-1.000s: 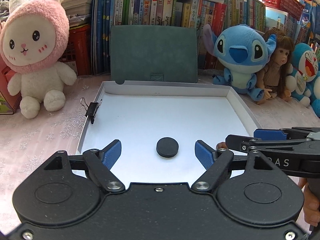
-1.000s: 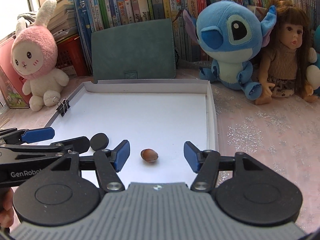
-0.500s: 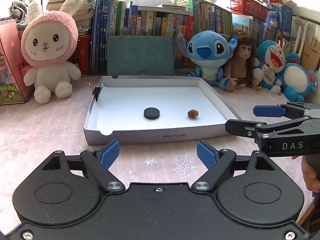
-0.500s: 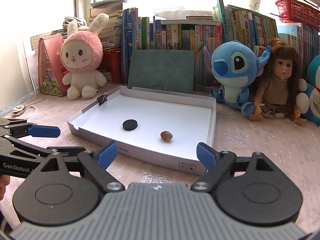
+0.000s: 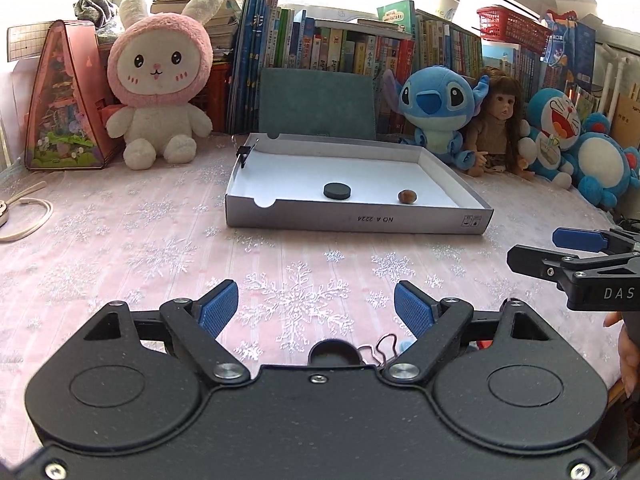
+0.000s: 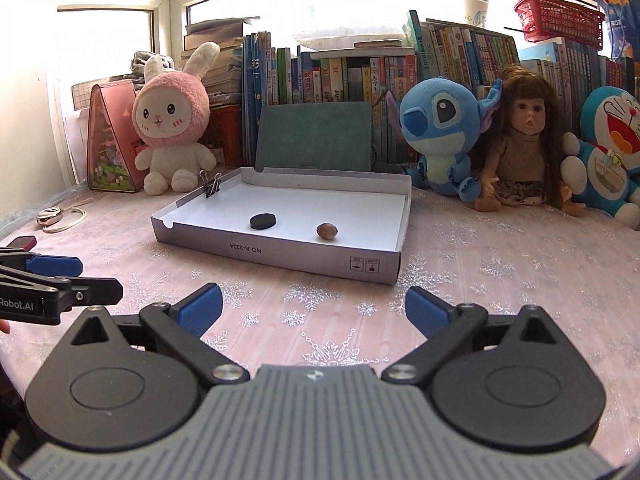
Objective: Organize rigid objects
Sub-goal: 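Withdraw left tool to the black cup while right tool moves to the glass dish, then grasp the black cup with left tool while right tool grasps the clear glass dish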
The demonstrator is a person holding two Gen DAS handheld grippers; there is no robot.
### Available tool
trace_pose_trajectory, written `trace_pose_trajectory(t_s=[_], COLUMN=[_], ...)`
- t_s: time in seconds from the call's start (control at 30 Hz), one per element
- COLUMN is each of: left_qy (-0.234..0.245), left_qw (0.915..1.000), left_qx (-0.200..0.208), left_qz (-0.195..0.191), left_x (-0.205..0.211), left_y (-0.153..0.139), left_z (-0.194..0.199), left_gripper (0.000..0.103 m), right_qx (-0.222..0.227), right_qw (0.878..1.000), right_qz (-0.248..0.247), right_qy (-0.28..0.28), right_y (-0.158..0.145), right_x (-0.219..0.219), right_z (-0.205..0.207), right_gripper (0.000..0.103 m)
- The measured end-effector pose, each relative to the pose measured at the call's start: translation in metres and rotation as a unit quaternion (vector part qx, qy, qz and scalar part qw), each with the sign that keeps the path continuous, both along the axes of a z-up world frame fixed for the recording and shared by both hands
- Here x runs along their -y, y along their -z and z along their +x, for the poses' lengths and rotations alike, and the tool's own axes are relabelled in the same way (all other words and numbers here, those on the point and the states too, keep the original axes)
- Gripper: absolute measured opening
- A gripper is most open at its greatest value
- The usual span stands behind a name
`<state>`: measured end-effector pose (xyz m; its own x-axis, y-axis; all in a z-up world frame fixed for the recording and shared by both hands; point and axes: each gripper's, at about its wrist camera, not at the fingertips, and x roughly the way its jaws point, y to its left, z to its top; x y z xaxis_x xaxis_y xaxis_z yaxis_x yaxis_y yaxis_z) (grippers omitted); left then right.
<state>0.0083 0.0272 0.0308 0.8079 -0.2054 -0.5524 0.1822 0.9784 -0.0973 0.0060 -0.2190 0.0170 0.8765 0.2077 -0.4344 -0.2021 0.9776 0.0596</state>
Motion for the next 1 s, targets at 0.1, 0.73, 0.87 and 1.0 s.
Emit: trace_pose_trajectory(t_s=[0.1,0.73,0.87,1.0], left_qy=[-0.003,0.001,0.007,0.008], left_qw=[0.9999,0.9984,0.9984,0.9977], left_qx=[-0.01,-0.025,-0.022,-0.01], left_qz=[0.012,0.05,0.052,0.066], left_x=[-0.004,-0.001,0.01,0.018], left_y=[0.006,0.024,0.029,0.032], left_z=[-0.007,-0.036,-0.03,-0.027], left_gripper=[0.084,0.052,0.048,0.046], right_qx=[0.006,0.0,-0.001,0.002], right_qw=[1.0,1.0,1.0,1.0], right_qz=[-0.007,-0.03,-0.028,-0.03], right_qy=[0.015,-0.005,0.002,0.01], right_y=[0.007,0.026,0.027,0.027], right_x=[-0.001,-0.017,-0.016,-0.015], right_z=[-0.009,-0.034,-0.036,-0.036], right_gripper=[0.103,0.075,0.066,0.057])
